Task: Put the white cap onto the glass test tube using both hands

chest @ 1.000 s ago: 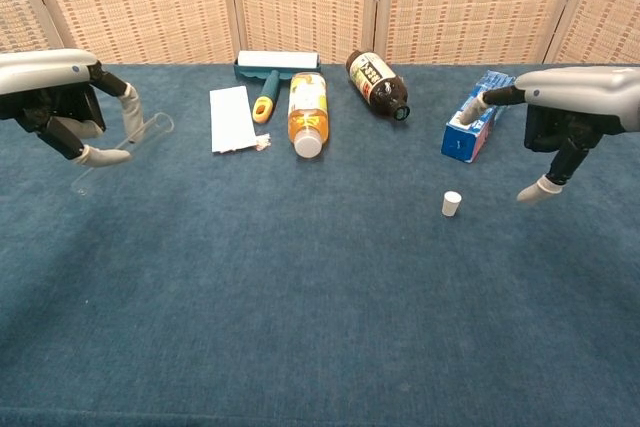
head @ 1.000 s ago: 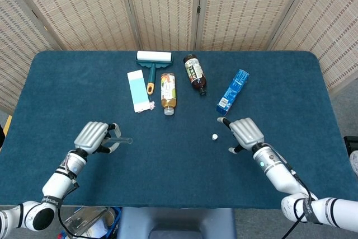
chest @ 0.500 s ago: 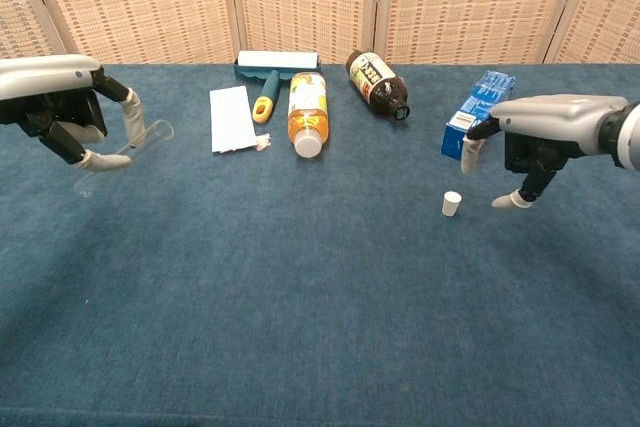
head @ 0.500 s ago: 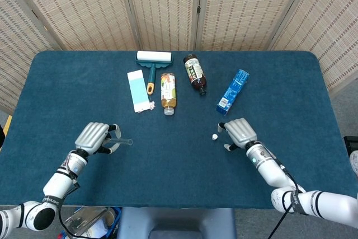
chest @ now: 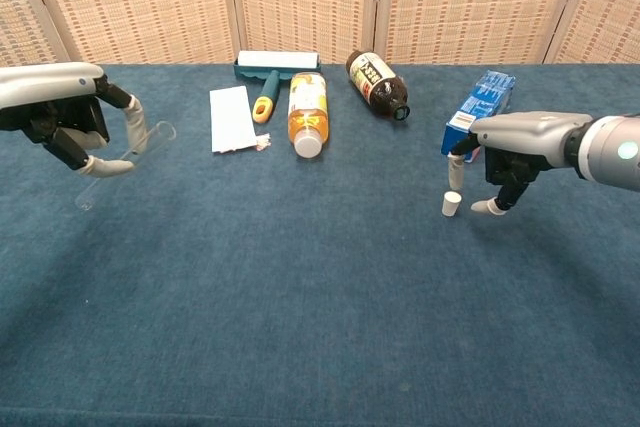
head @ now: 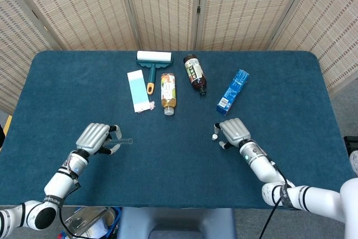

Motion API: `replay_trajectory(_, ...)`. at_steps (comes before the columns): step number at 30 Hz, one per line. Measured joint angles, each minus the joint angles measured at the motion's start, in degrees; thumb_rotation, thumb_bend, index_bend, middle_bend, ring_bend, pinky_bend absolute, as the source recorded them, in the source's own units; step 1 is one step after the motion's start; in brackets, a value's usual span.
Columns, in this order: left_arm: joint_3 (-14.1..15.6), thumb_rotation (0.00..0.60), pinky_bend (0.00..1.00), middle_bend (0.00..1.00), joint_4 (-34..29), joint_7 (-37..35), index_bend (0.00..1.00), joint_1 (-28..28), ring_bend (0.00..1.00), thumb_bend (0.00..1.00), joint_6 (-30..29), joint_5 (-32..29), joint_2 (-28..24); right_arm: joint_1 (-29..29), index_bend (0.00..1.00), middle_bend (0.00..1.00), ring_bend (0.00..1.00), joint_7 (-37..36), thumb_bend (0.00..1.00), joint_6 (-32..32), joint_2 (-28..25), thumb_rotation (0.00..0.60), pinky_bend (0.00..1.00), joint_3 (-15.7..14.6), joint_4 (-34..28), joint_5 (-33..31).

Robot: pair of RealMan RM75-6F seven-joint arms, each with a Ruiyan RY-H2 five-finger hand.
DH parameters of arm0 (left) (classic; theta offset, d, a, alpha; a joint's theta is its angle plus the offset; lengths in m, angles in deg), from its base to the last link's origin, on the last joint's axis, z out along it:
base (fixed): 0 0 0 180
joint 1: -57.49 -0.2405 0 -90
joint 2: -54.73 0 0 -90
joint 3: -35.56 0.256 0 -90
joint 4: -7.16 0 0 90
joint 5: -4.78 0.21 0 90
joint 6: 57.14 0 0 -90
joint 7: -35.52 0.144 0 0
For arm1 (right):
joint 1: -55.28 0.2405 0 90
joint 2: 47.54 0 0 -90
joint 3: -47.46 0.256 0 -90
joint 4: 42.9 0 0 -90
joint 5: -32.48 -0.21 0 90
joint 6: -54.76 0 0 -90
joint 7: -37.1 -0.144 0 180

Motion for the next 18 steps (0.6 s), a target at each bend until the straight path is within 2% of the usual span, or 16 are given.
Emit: replay_trajectory(18, 0.2, 0.600, 1.00, 1.00, 1.0, -1.3, 0.72, -0.3, 1.00, 0.40, 0.2, 0.8, 0.3, 1.6, 0.43, 1.00, 1.00, 1.6, 0.34, -0.6, 2.0, 0.600, 1.00, 0.1, 2.1, -2.5)
